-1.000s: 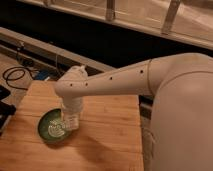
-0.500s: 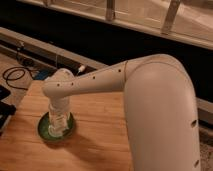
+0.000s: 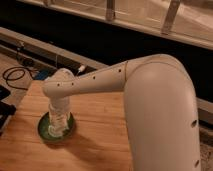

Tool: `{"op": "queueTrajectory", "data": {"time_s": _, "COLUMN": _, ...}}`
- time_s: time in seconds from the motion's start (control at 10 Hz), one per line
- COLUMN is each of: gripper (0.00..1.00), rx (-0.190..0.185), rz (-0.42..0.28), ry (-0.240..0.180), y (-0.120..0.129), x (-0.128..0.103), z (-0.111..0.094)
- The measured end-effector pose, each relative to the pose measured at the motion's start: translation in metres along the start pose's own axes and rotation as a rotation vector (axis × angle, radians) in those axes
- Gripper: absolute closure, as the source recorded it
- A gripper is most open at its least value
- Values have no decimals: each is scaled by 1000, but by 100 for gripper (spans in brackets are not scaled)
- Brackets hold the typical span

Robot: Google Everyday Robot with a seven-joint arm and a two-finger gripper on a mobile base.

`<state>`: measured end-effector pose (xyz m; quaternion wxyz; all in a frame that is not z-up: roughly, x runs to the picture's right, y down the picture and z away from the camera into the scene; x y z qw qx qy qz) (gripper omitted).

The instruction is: Place the bottle in the ceramic bowl

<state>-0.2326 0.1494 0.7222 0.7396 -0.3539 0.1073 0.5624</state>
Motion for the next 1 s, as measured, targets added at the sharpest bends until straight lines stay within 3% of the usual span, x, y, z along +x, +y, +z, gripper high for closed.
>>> {"op": "queueTrajectory", "data": {"time_s": 0.2, "gripper": 20, "rx": 0, "rz": 0, "ry": 0, "y": 0, "x": 0, "z": 0}}
{"op": "queueTrajectory", "data": {"time_s": 1.0, "gripper": 20, "rx": 0, "rz": 2, "ry": 0, "y": -1, "x": 0, "z": 0}}
